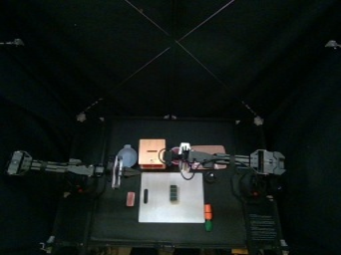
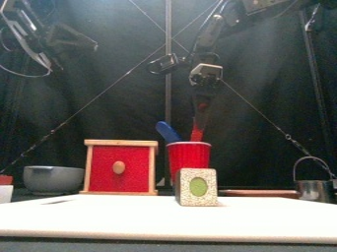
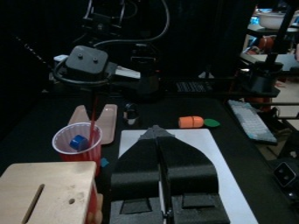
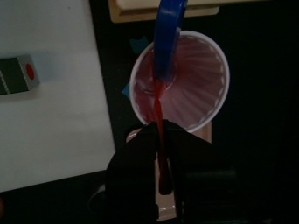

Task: Cut the sushi into 4 pieces with the knife
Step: Grasp knife edge with left hand

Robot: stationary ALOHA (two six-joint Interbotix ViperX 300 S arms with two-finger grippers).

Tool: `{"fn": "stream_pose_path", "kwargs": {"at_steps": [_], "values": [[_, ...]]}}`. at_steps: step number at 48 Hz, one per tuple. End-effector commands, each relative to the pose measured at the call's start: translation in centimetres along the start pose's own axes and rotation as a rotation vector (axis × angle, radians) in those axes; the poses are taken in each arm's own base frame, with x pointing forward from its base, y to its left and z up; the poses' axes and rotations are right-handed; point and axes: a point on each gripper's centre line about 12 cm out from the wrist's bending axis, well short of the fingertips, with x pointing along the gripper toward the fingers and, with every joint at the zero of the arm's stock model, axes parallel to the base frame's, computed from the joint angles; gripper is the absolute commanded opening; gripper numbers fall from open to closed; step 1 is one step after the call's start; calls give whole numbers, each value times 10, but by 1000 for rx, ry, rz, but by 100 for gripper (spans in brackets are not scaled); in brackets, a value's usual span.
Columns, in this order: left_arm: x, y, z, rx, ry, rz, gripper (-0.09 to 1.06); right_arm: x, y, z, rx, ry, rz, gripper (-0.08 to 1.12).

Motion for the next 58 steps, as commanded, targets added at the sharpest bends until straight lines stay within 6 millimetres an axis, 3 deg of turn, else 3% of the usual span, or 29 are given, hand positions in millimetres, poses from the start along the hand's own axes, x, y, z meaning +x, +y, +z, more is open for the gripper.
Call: {"fn": "stream_pose_path", "kwargs": {"at_steps": [1,10,17,23,30,39,49,58], "values": [[1,2,6,1,-34,8,2,-42,-12,8,31,-90,-20,11],[0,2,8,2,-63,8,14,-104,-22,-3,79,-223,-39,11],[0,2,9,-1,-80,8,35,-144,-22,-24,115,-347,-42,11],[-1,2,11,-3,-103,8,55,-162,-11,-39,145,-506,-22,11],[-2,3,12,-32,-135,17,77,-156,6,-58,152,-650,14,11],[9,8,8,-94,-101,54,100,-125,29,-71,118,-813,68,11],[40,7,1,-72,-31,49,103,-106,40,-72,125,-959,114,11],[67,10,-7,-51,5,61,102,-103,42,-71,120,-995,118,11]]}}
